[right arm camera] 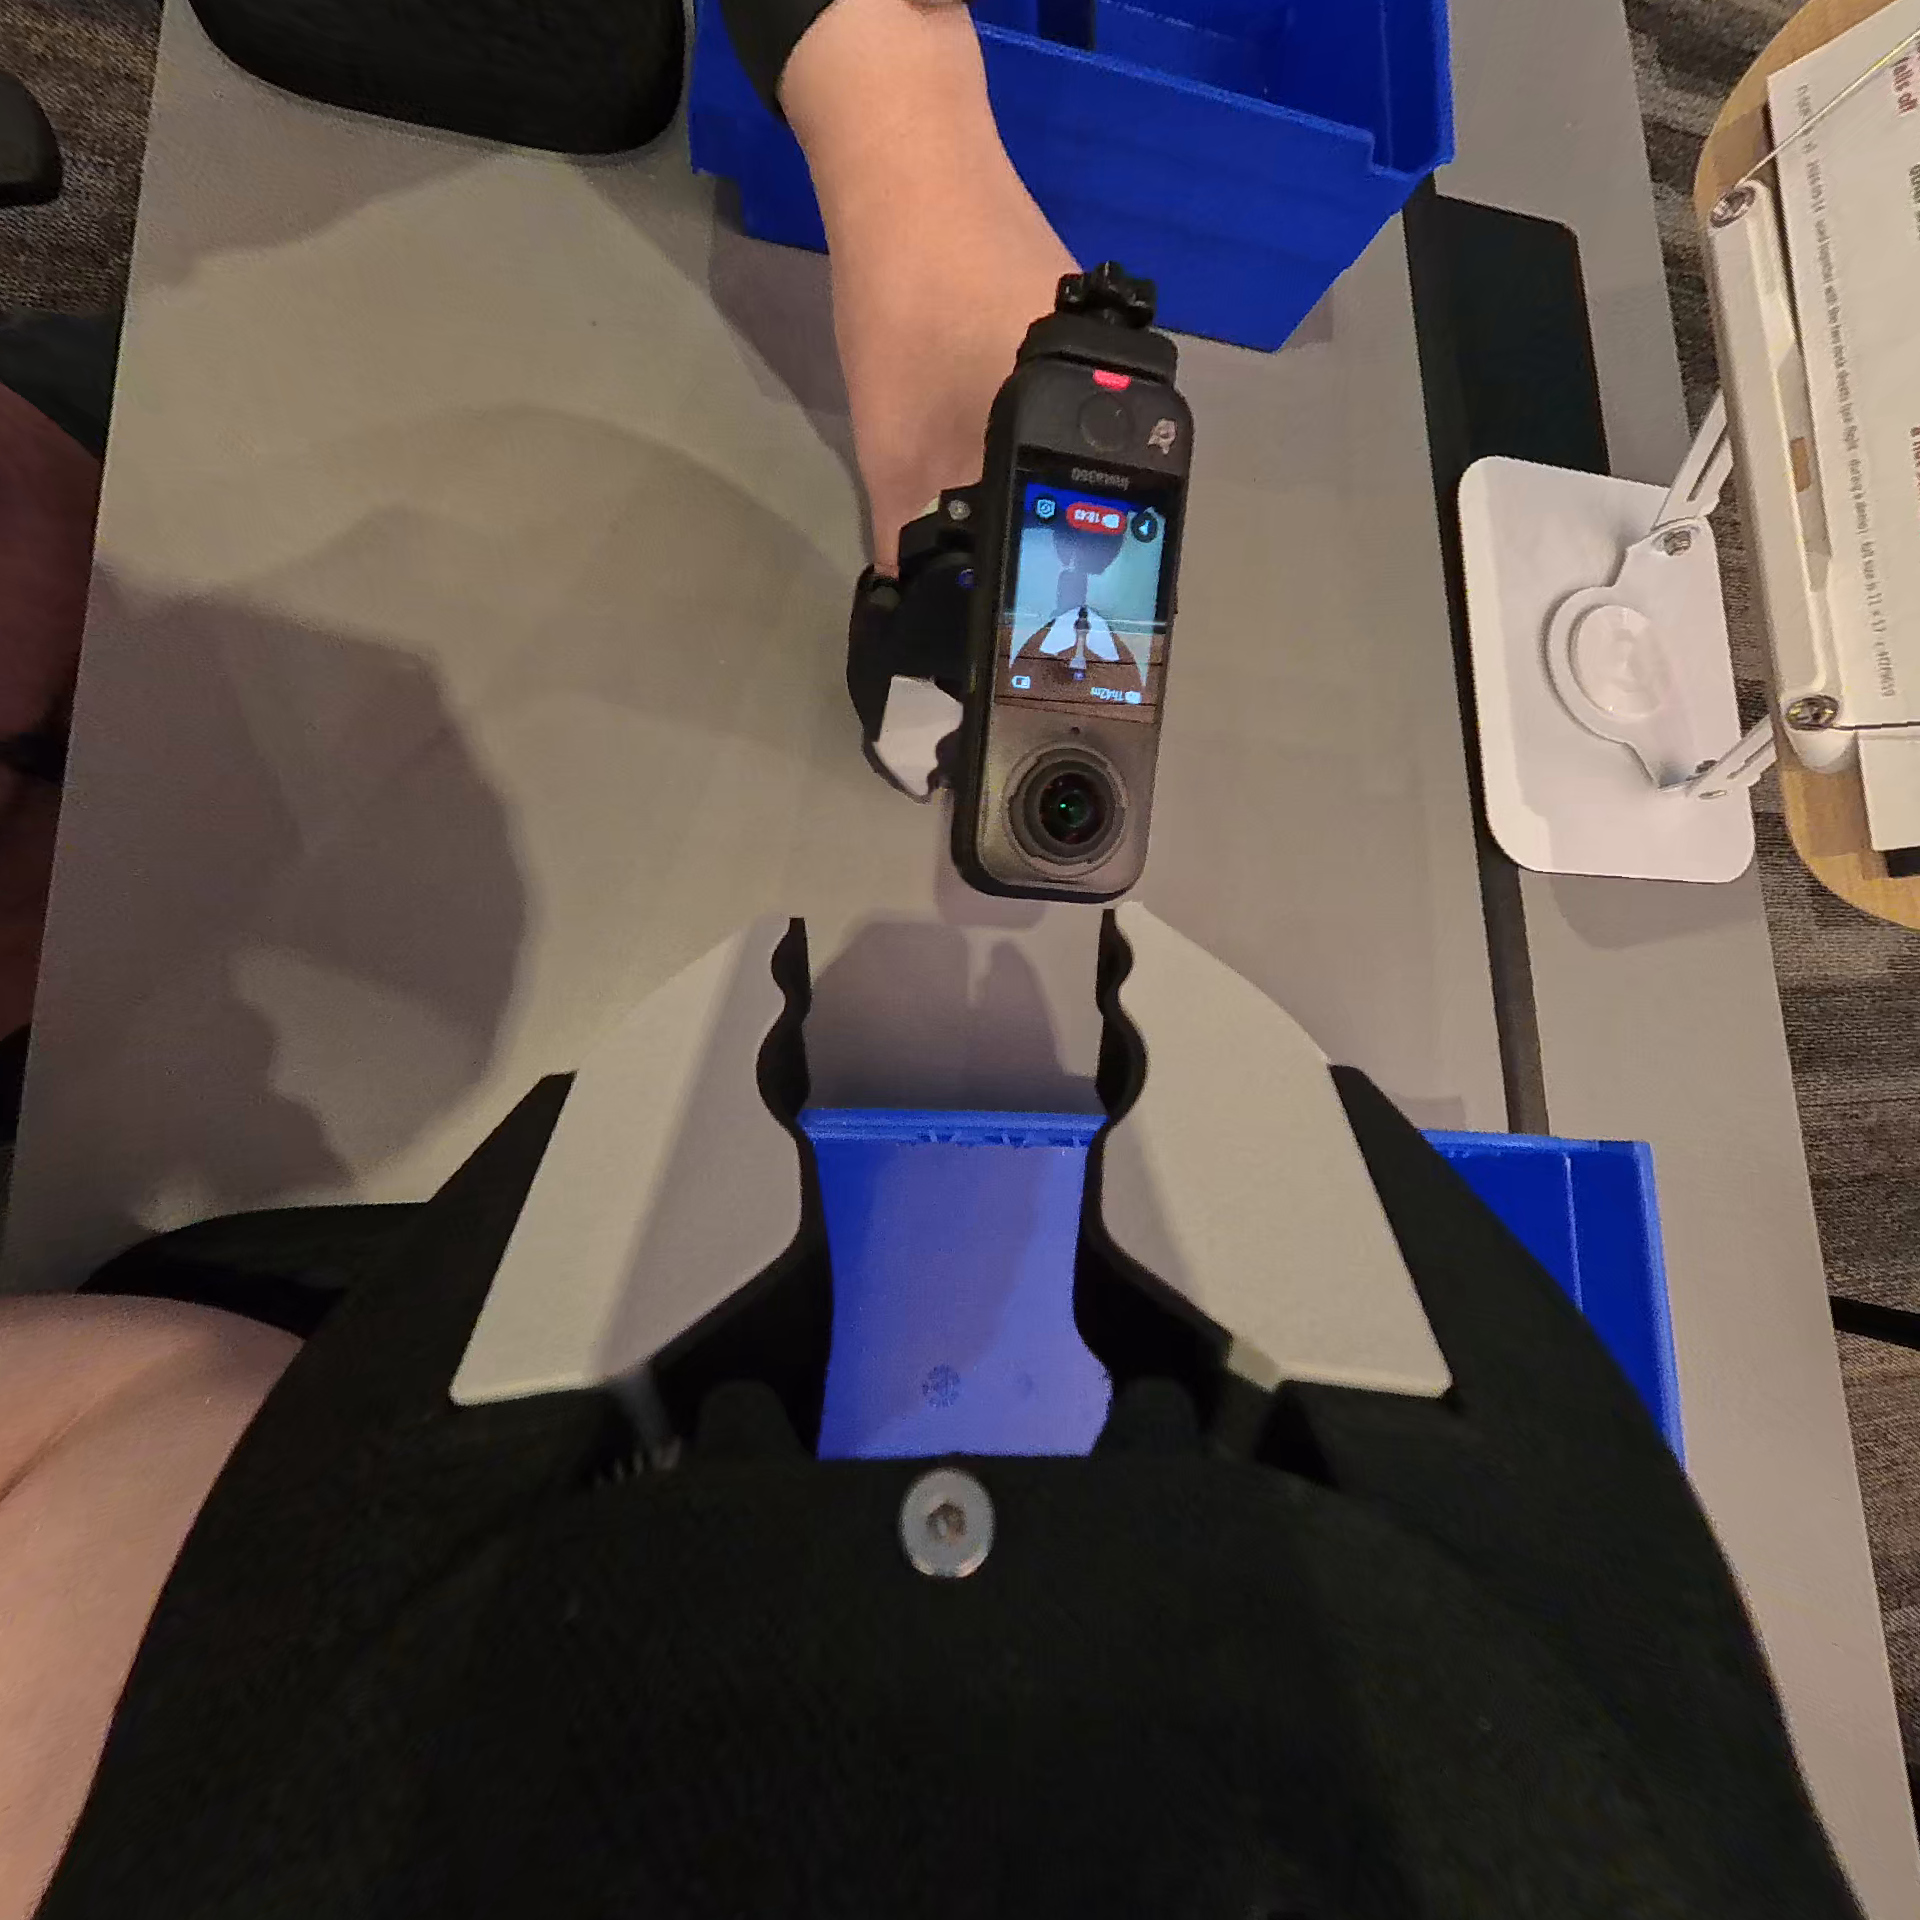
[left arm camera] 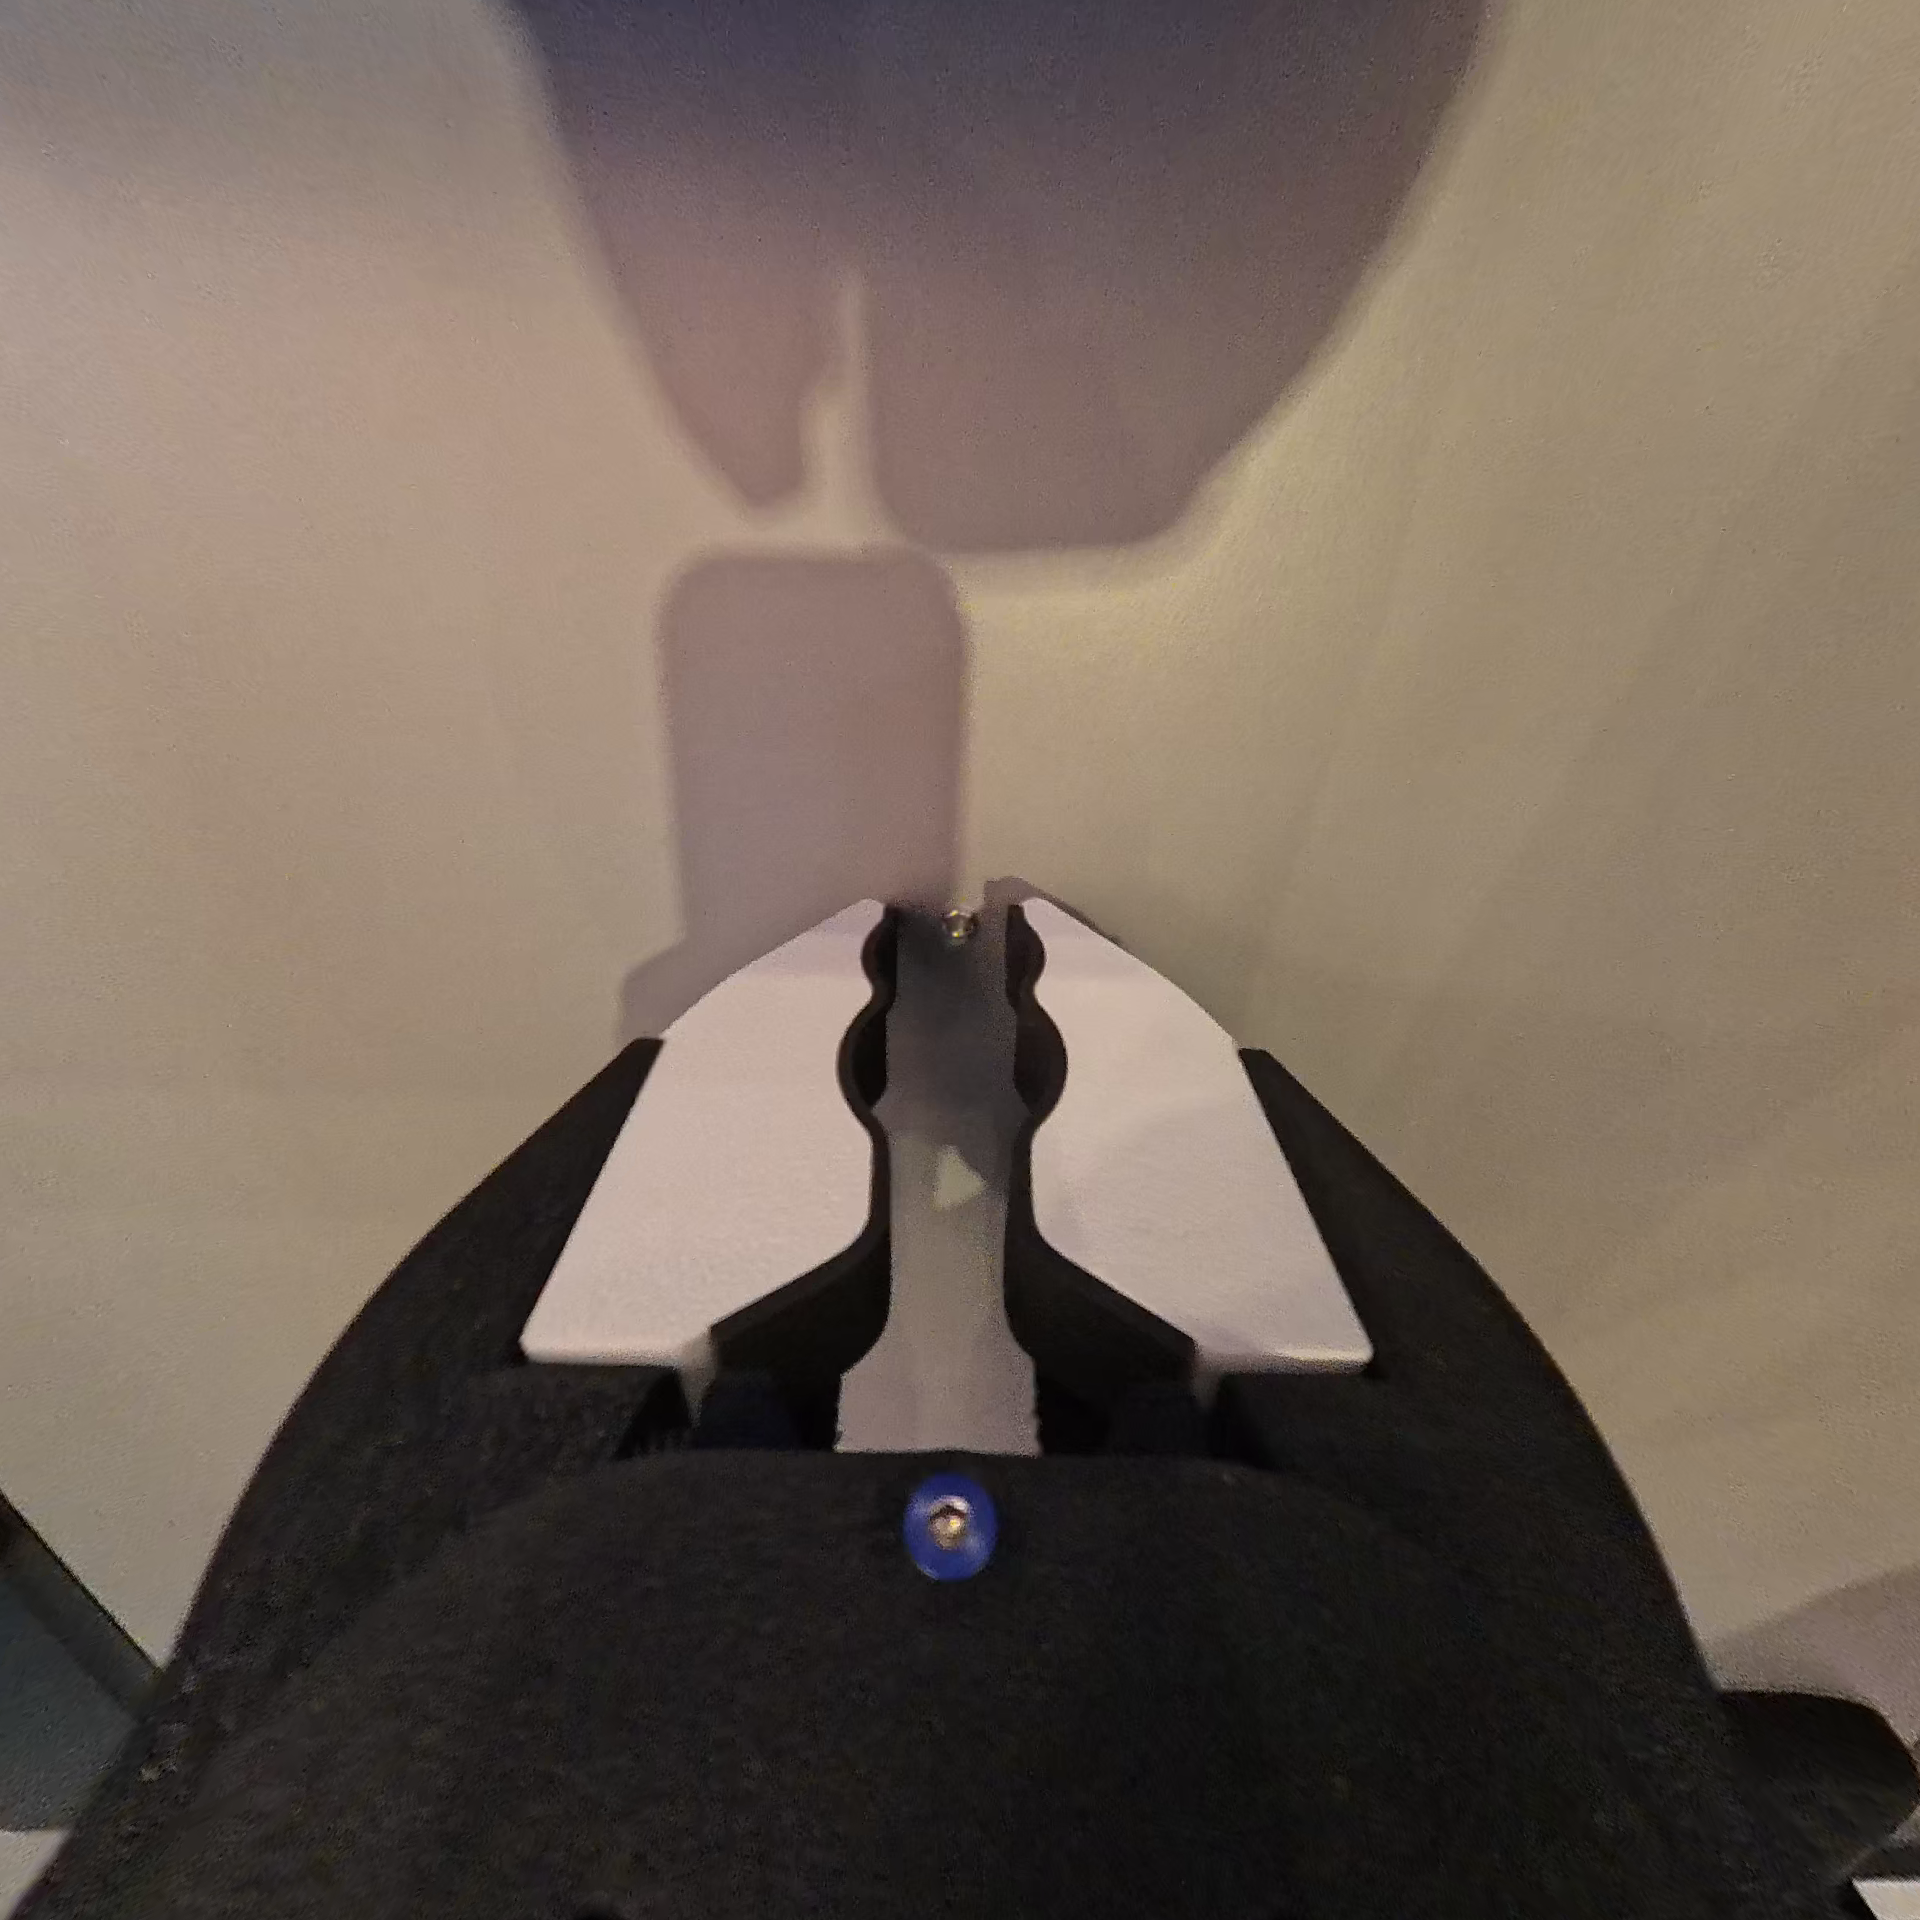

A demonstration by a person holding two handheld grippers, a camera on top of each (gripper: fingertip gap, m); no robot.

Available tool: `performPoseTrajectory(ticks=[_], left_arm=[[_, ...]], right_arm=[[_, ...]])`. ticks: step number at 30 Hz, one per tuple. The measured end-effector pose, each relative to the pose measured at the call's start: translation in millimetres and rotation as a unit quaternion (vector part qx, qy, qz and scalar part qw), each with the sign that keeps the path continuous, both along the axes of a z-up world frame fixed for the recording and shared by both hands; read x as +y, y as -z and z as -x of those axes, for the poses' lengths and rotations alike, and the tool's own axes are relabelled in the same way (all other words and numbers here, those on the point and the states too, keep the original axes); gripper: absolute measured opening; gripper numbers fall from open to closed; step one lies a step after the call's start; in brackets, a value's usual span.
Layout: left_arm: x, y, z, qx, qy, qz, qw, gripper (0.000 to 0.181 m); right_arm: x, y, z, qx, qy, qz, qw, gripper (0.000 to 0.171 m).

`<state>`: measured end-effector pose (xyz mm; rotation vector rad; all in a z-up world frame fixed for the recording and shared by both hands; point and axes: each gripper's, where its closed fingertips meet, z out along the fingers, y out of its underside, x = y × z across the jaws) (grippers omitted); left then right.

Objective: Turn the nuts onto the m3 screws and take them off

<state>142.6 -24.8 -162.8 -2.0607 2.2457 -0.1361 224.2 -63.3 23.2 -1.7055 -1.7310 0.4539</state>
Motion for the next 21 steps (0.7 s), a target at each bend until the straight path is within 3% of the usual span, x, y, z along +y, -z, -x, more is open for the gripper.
performPoseTrajectory(ticks=[5, 11, 21], left_arm=[[6.2, -16.6, -2.0, -0.037, -0.005, -0.033, 0.999, 0.027], [28.1, -71.5, 7.6, -0.119, -0.040, -0.144, 0.982, 0.031], [54.1, -132.7, 73.6, -0.174, -0.142, -0.248, 0.942, 0.035]], right_arm=[[-0.4, -2.2, -0.8, 0.005, -0.001, -0.005, 1.000, 0.055], [0.0, -11.6, -2.0, 0.032, -0.004, -0.015, 0.999, 0.056], [4.1, -8.5, 6.0, 0.032, -0.008, -0.013, 0.999, 0.057]])
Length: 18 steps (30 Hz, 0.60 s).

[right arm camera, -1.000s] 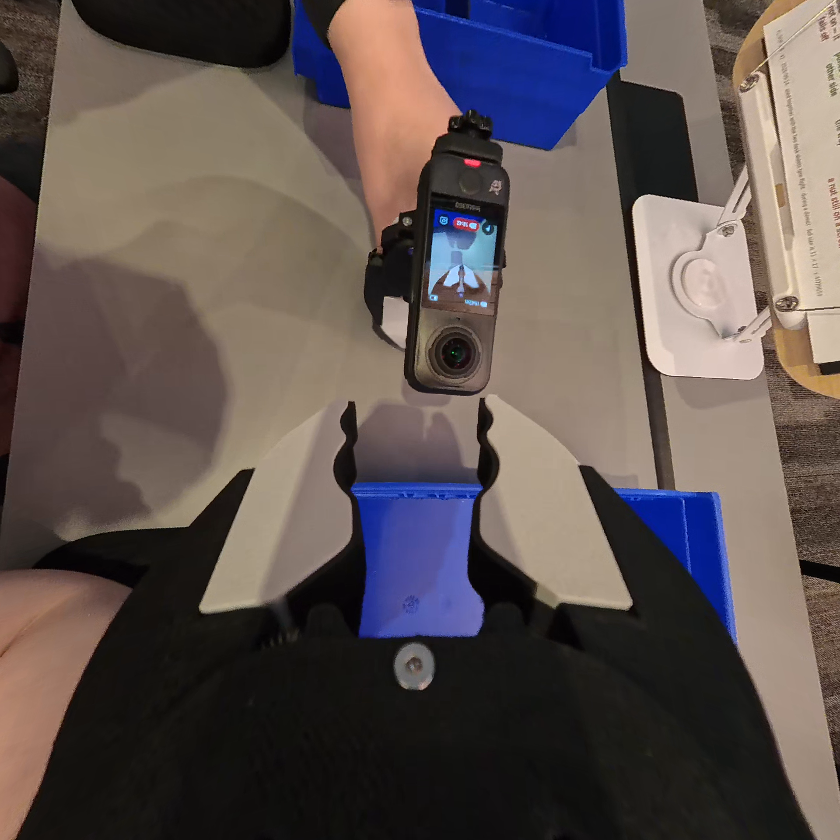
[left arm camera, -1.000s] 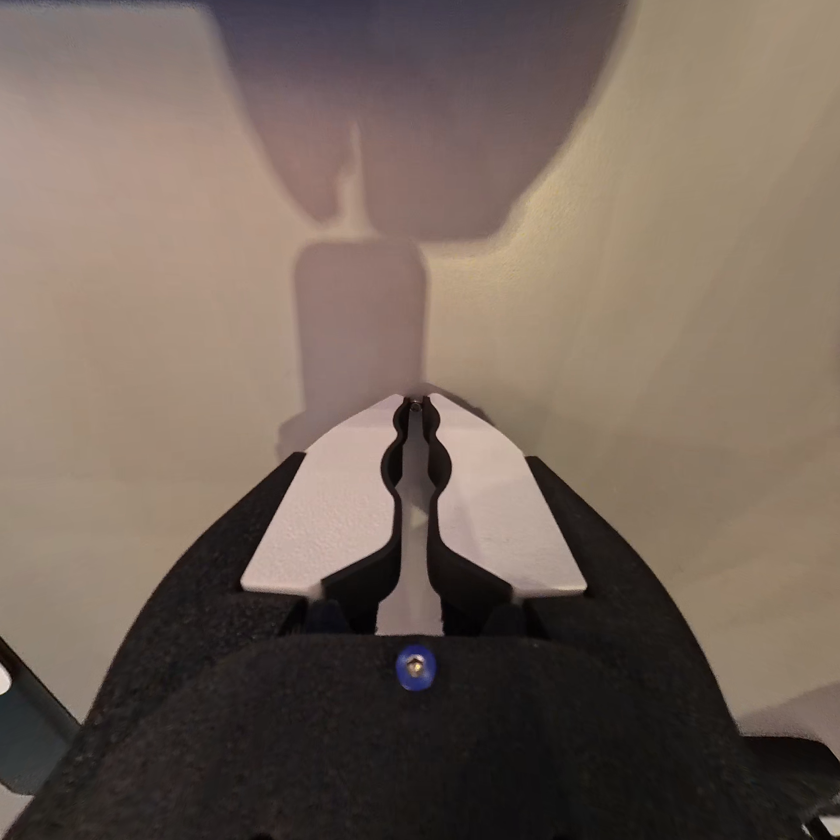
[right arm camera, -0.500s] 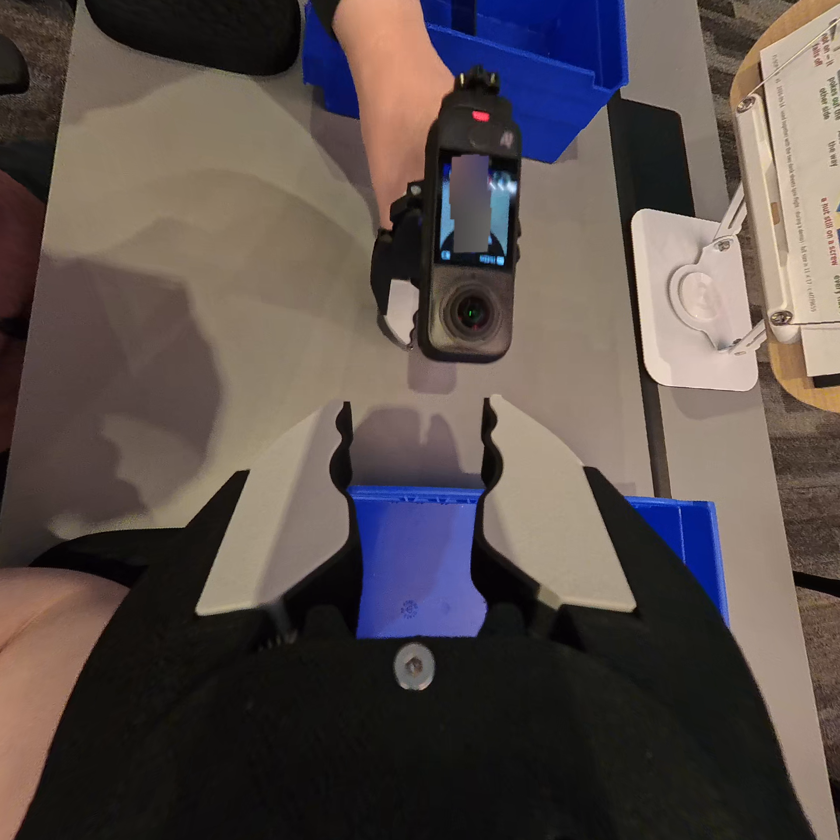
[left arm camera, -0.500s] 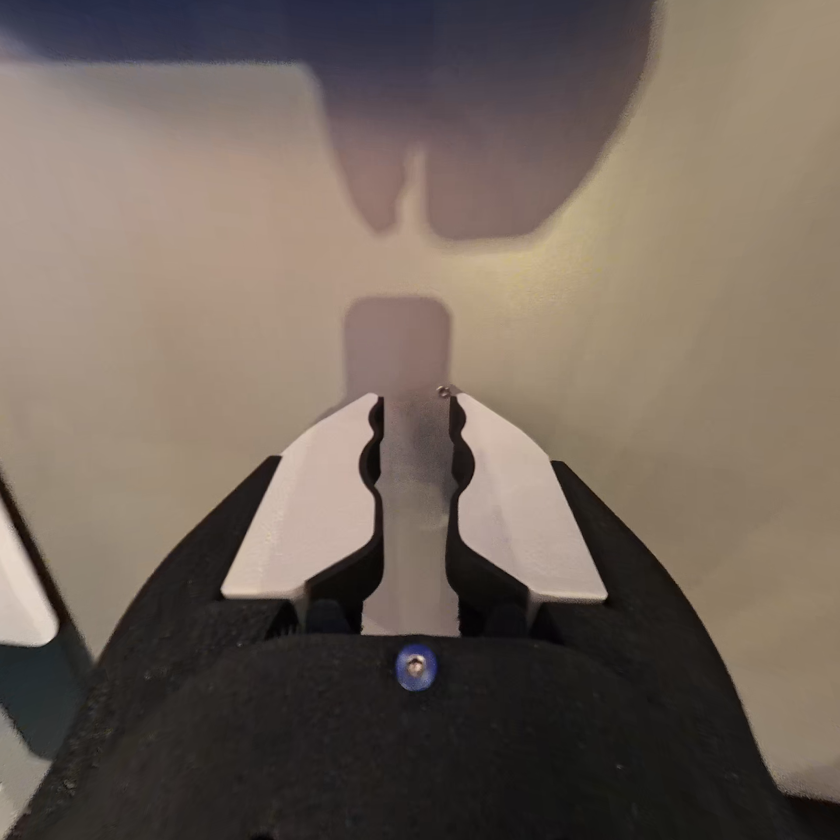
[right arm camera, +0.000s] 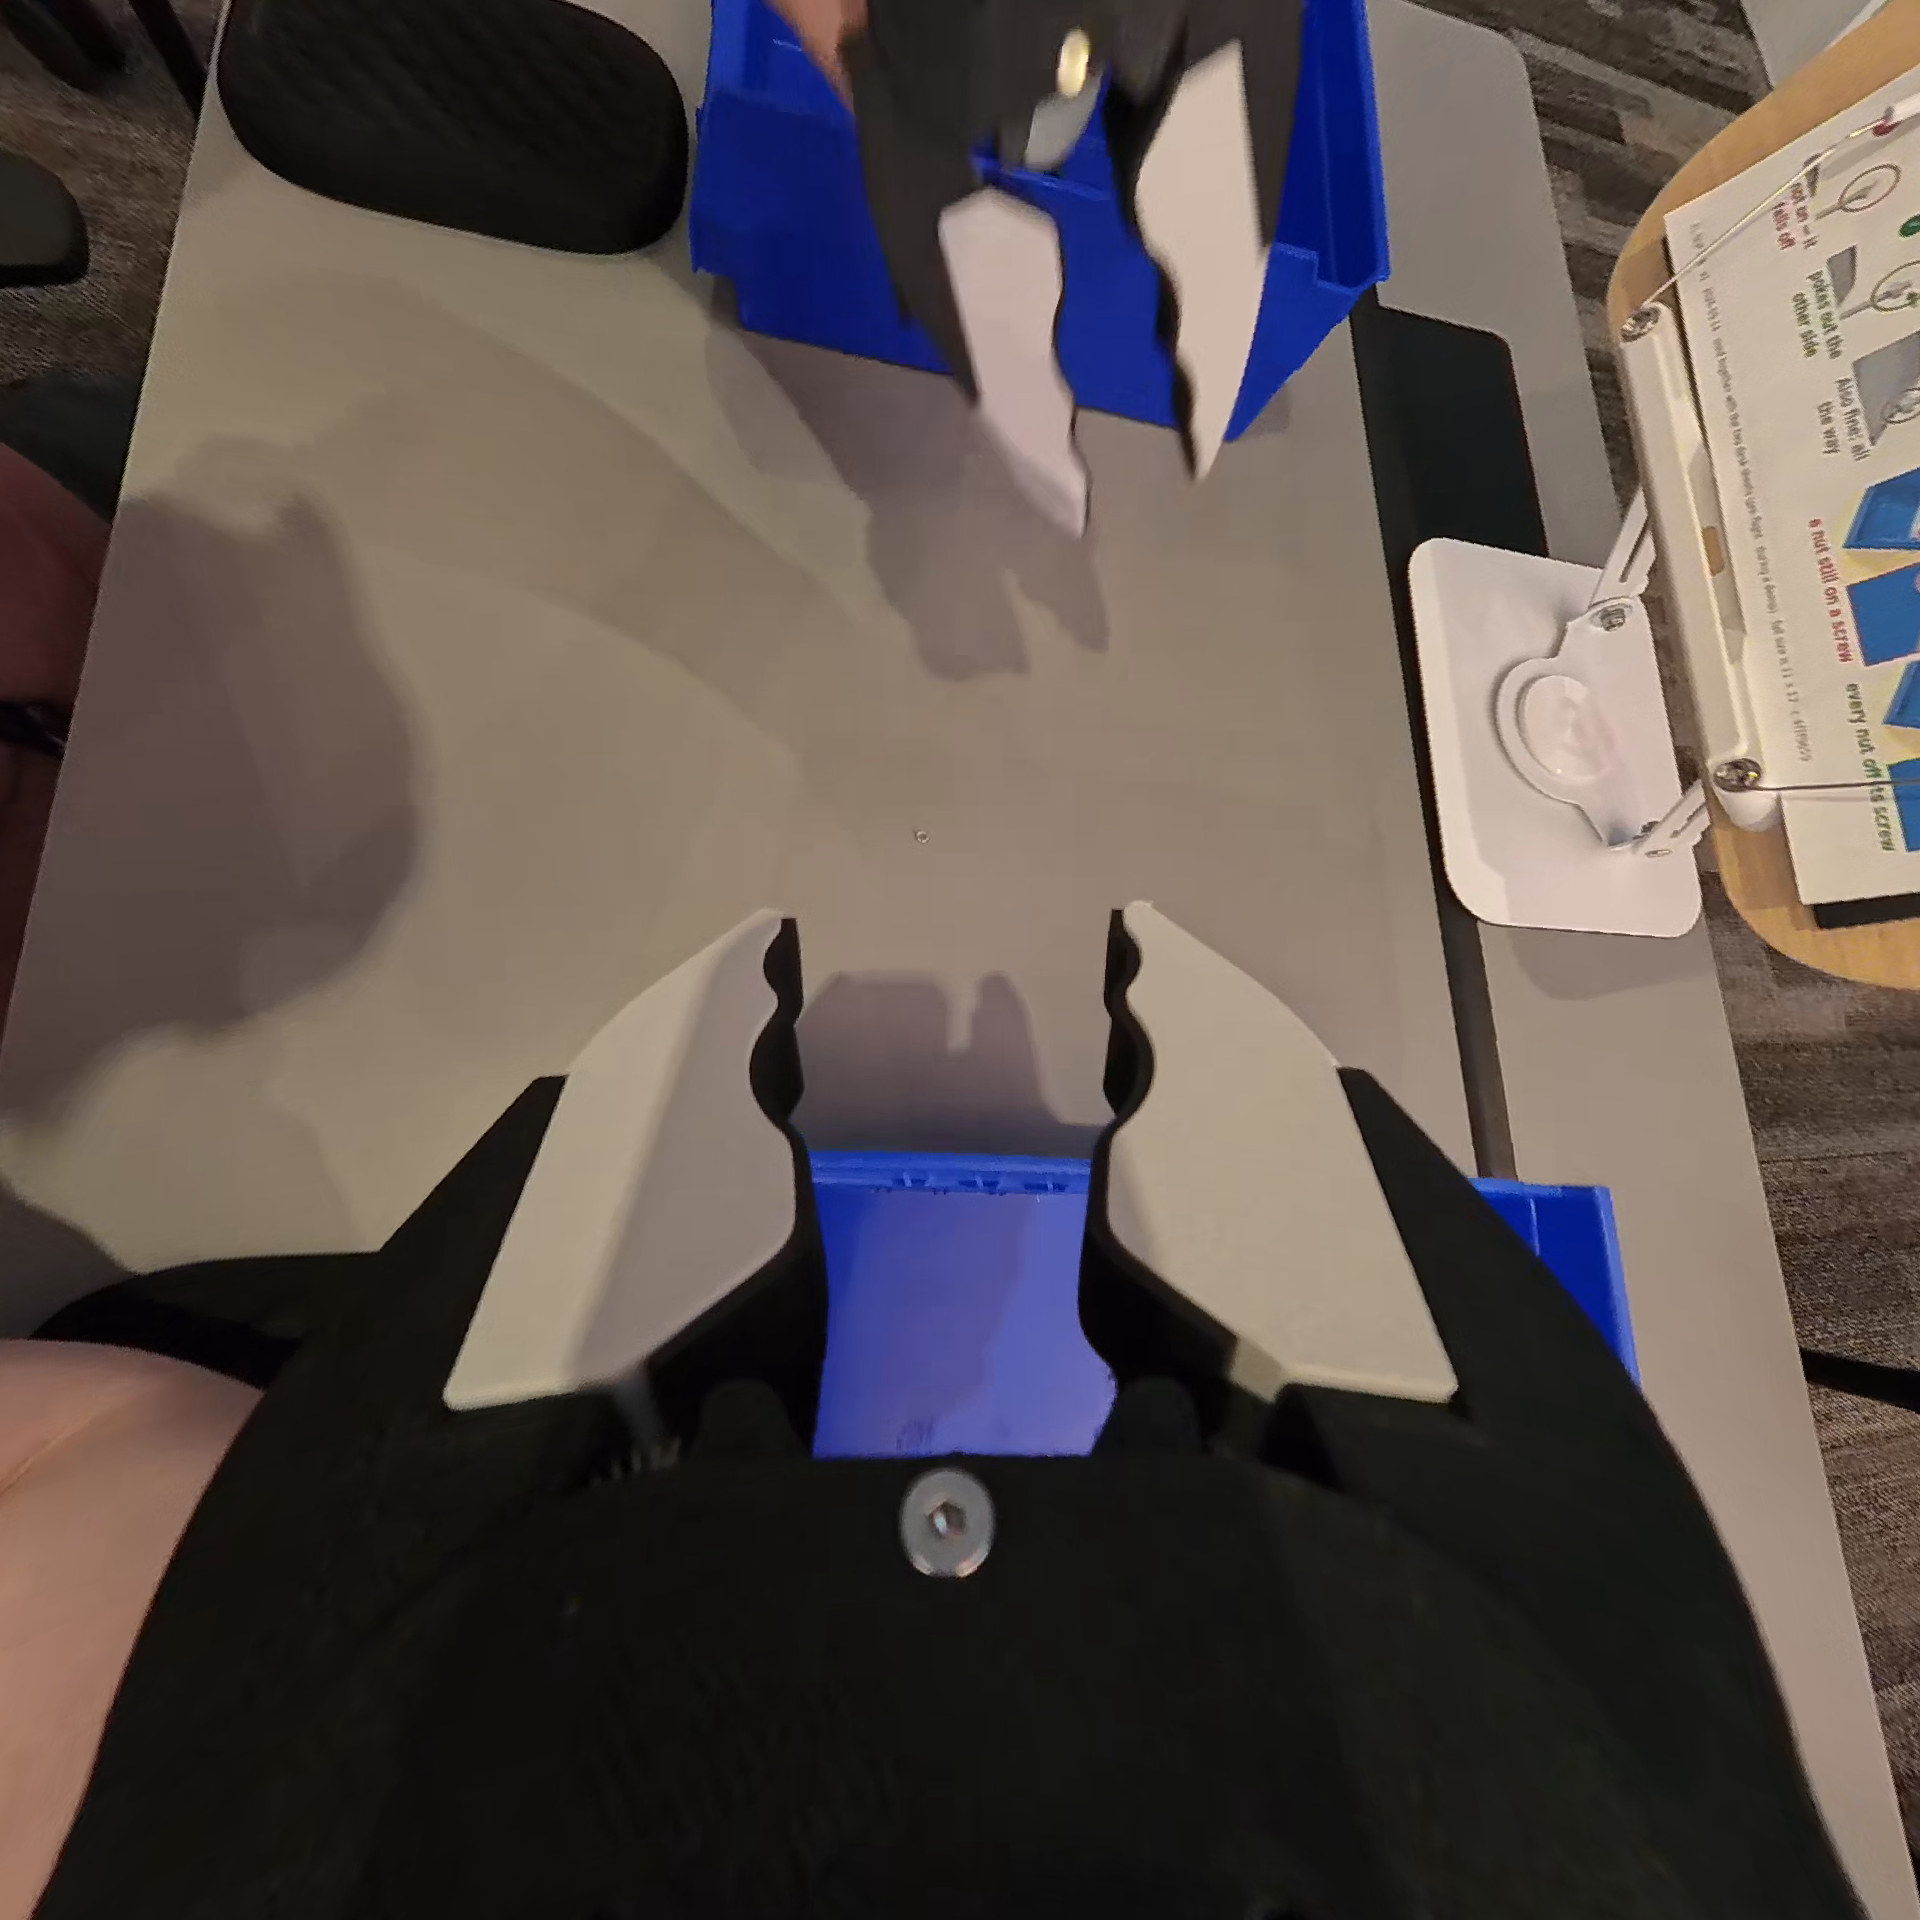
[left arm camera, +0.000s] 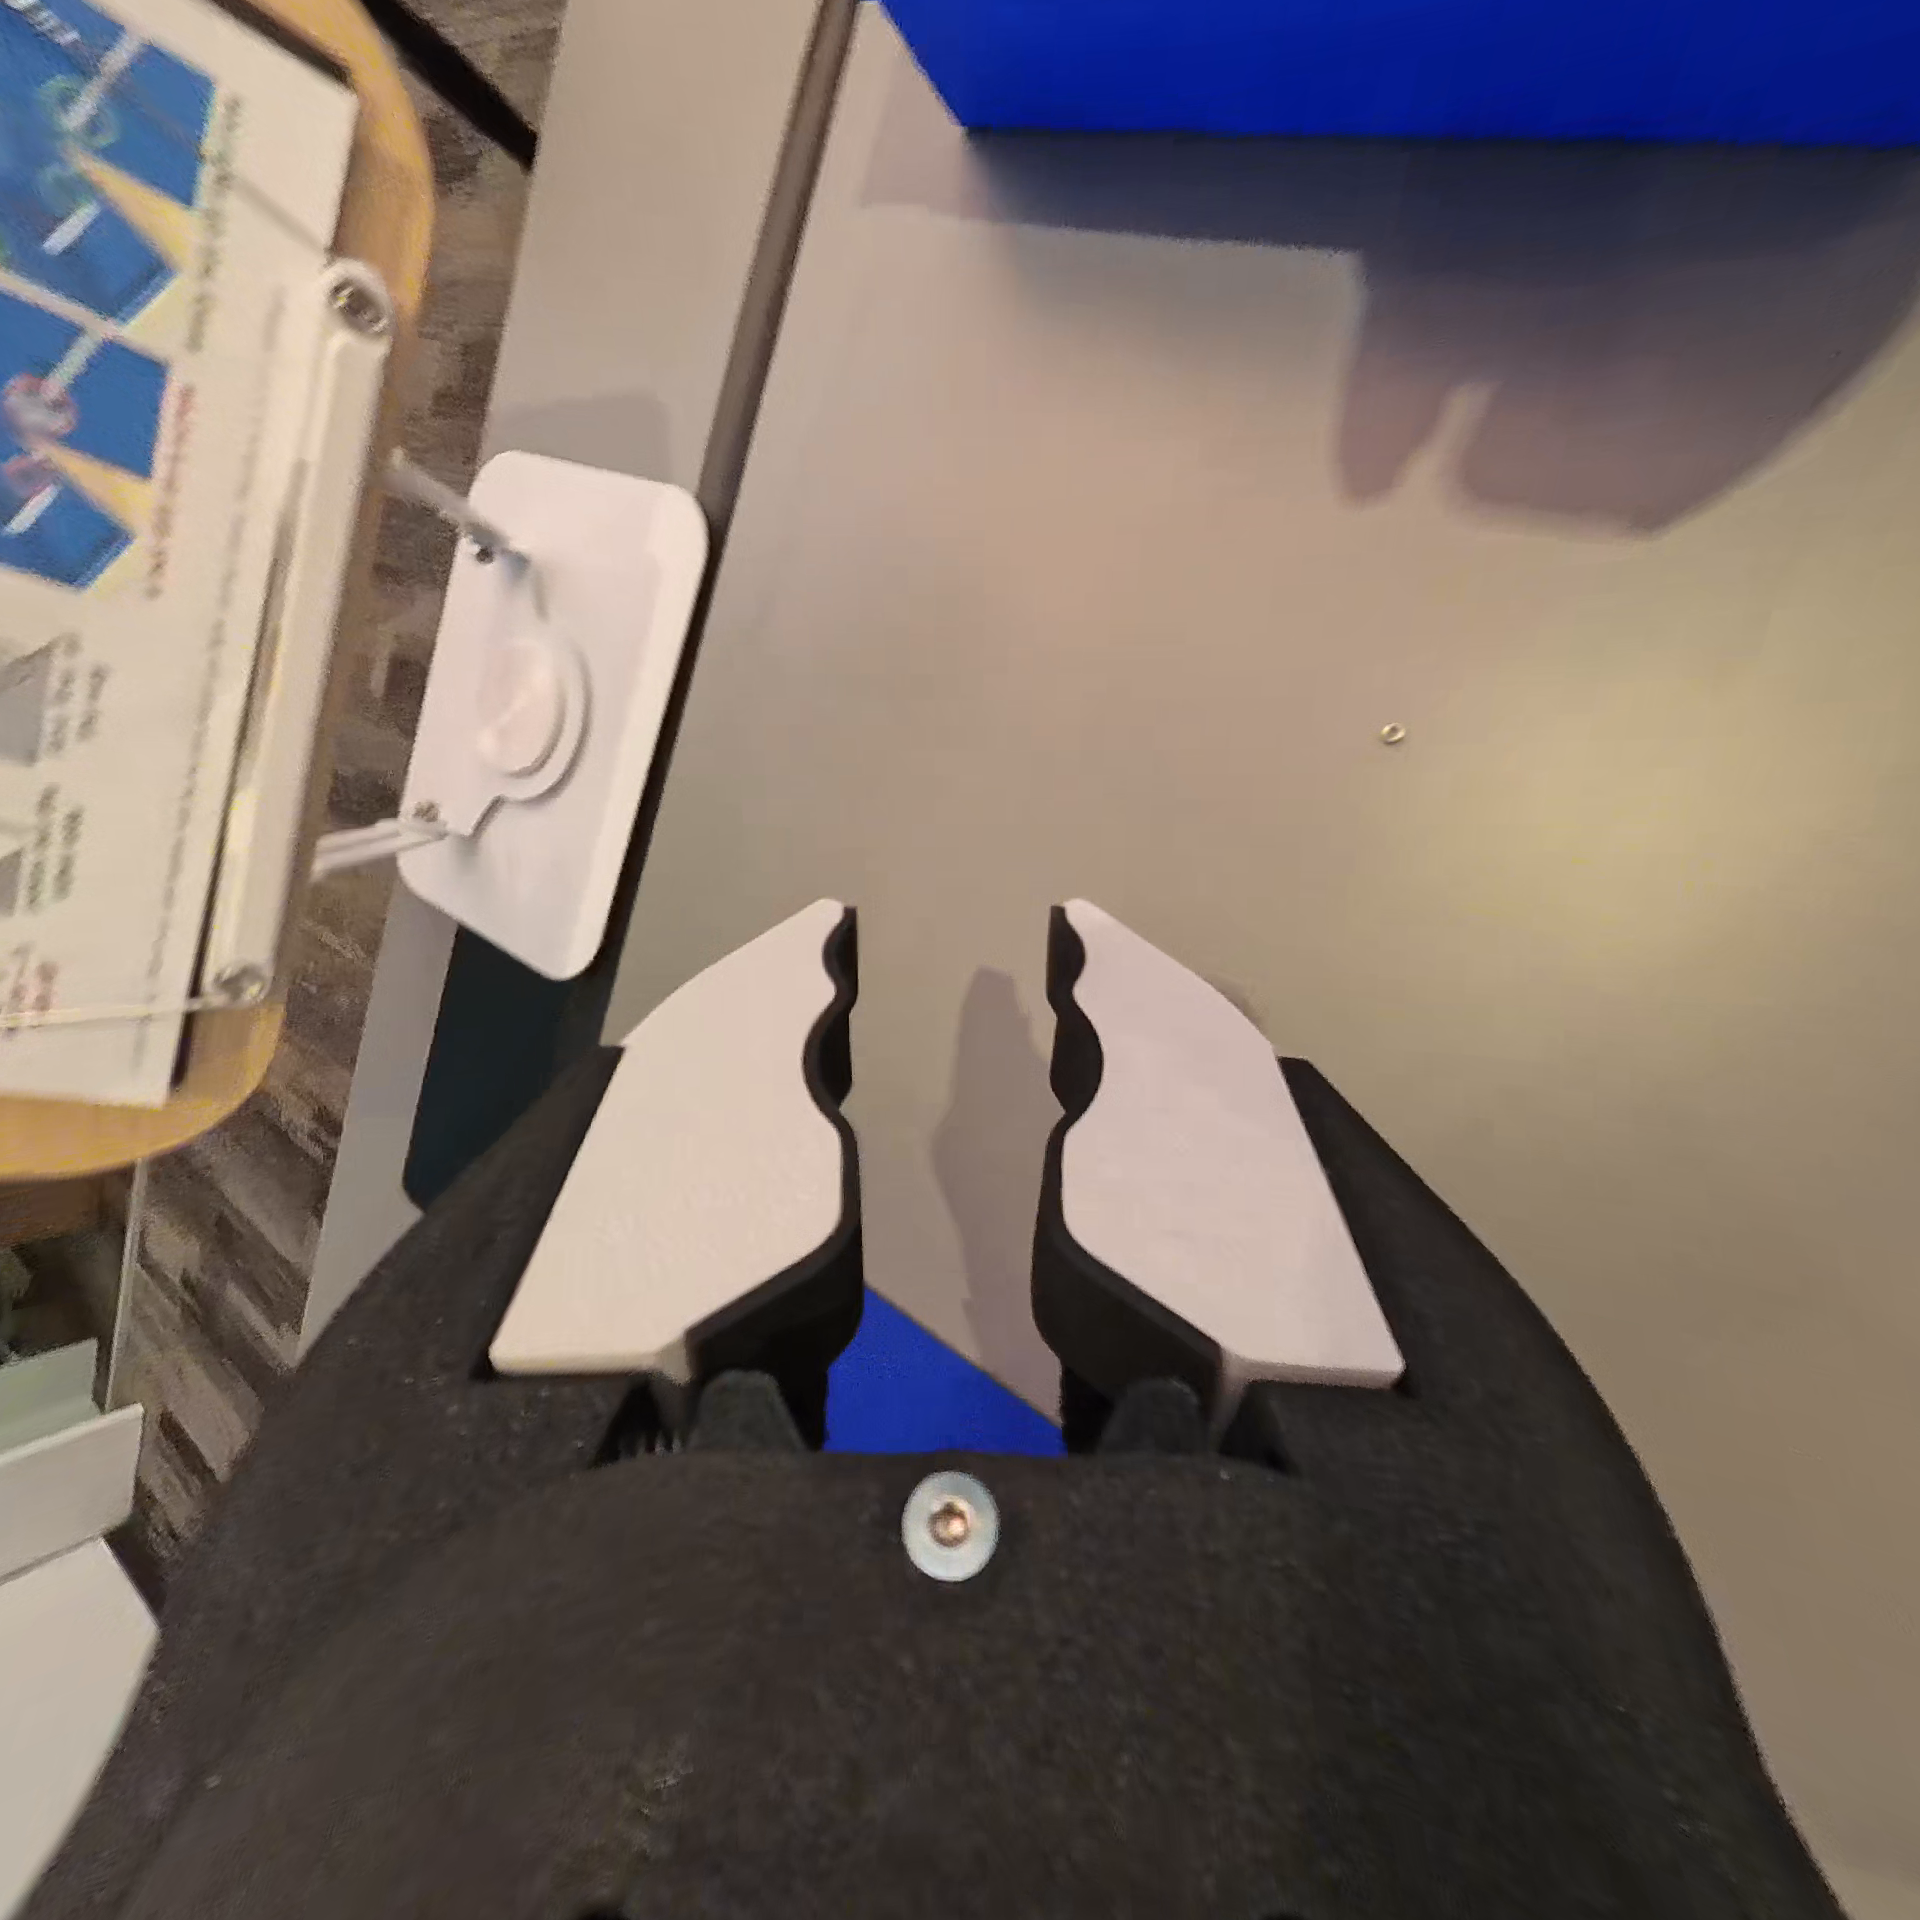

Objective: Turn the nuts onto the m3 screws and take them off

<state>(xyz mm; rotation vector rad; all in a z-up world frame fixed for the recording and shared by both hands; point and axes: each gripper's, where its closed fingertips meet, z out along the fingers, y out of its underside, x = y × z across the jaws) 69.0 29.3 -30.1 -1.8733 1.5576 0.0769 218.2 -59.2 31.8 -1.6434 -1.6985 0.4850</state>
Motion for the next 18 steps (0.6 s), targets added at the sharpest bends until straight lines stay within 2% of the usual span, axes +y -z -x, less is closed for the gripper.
performPoseTrajectory(ticks=[7, 12, 18], left_arm=[[13.4, -27.8, 58.3, 0.003, -0.057, -0.051, 0.997, 0.033], [19.1, -37.4, 100.4, 0.022, -0.083, -0.054, 0.995, 0.032], [46.5, -37.6, 180.9, 0.066, -0.142, -0.034, 0.987, 0.031]], right_arm=[[3.3, 7.2, 6.7, -0.010, -0.002, 0.008, 1.000, 0.057], [7.1, 16.2, 10.6, -0.024, -0.001, 0.019, 1.000, 0.058], [13.6, 29.7, 16.2, -0.042, 0.002, 0.036, 0.998, 0.058]])
